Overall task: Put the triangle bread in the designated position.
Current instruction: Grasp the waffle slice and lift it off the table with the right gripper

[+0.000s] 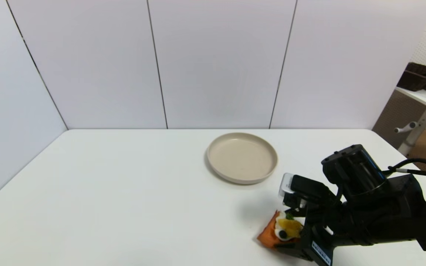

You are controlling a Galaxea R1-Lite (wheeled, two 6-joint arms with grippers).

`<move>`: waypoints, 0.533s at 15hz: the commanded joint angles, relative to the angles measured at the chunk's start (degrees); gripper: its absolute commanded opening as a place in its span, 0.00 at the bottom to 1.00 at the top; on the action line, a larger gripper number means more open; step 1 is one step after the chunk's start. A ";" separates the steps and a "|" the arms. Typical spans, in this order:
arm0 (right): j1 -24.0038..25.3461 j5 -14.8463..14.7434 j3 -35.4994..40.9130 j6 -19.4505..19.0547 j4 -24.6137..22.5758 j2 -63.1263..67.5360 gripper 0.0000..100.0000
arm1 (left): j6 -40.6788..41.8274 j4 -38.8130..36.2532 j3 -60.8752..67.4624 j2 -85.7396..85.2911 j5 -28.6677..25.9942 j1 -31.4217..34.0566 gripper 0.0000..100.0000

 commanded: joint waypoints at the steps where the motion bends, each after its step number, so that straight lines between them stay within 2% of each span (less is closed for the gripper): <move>1: -0.05 0.02 1.68 -0.78 0.21 0.68 0.00 | 0.00 -0.11 0.00 -0.01 -0.02 0.02 1.00; 4: -0.05 0.02 -0.52 -0.78 0.39 -1.25 0.00 | 0.00 0.07 0.00 -0.01 -0.02 0.02 1.00; 8: -1.01 -2.35 -11.24 -0.78 0.56 -1.95 0.00 | 0.00 -0.11 0.00 -0.01 -0.02 0.02 1.00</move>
